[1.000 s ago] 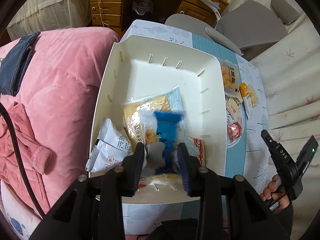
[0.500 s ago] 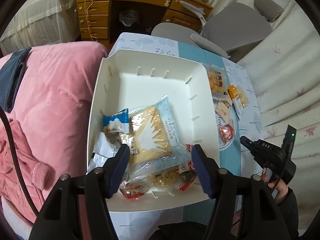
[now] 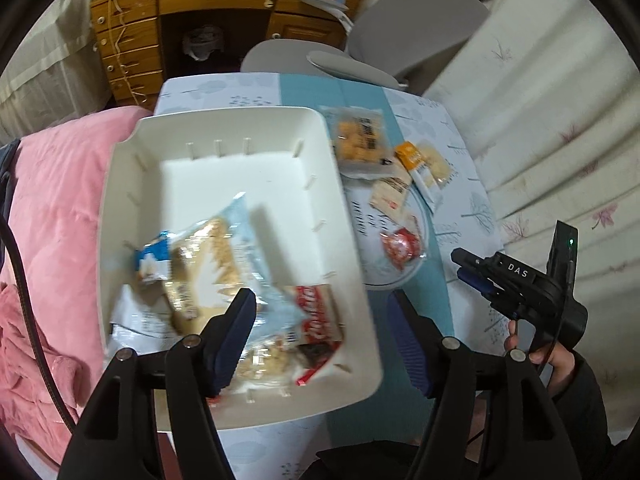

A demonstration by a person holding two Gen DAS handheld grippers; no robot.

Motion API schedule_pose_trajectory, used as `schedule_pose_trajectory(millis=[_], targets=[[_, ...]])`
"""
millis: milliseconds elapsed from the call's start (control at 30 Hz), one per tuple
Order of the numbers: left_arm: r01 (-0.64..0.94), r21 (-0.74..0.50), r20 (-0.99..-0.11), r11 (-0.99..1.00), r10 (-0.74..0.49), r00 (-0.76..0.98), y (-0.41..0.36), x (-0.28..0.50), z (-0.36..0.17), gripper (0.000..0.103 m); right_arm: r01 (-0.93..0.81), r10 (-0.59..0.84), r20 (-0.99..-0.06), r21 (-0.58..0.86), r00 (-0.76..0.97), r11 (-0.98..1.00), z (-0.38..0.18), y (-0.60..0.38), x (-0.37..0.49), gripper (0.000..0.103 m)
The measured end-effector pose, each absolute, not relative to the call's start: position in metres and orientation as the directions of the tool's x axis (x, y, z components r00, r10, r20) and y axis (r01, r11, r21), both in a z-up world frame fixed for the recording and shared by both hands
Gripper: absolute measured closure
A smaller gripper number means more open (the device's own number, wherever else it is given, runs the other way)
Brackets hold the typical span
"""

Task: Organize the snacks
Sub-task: 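Open the right tool and bring both tools back over the placemat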

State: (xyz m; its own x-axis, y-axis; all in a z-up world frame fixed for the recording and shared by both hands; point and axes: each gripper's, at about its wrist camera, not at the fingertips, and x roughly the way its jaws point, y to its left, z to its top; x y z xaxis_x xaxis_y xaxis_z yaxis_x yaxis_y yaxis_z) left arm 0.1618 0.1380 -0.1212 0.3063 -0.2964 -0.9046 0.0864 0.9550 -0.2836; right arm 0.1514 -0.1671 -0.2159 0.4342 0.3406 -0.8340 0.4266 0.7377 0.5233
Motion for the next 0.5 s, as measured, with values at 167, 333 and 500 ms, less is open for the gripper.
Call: schedule_pose_trajectory(millis=[167, 333, 500], targets=[[0.111, -0.251, -0.915, 0.962, -0.273, 0.297, 0.096, 0.163, -0.120, 0.035, 0.404, 0.350, -0.832, 0.524, 0.430, 0.750, -0.212, -0.191, 0.154, 0.060], [0.148, -0.223, -0.924, 0.963, -0.258, 0.284, 0.053, 0.165, -0.123, 0.035, 0.353, 0.360, -0.836, 0.511, 0.413, 0.783, -0.209, -0.212, 0.162, 0.059], [0.148, -0.212, -0.929, 0.966, -0.246, 0.277, 0.015, 0.168, -0.131, 0.031, 0.268, 0.377, -0.838, 0.498, 0.395, 0.825, -0.205, -0.227, 0.173, 0.058]])
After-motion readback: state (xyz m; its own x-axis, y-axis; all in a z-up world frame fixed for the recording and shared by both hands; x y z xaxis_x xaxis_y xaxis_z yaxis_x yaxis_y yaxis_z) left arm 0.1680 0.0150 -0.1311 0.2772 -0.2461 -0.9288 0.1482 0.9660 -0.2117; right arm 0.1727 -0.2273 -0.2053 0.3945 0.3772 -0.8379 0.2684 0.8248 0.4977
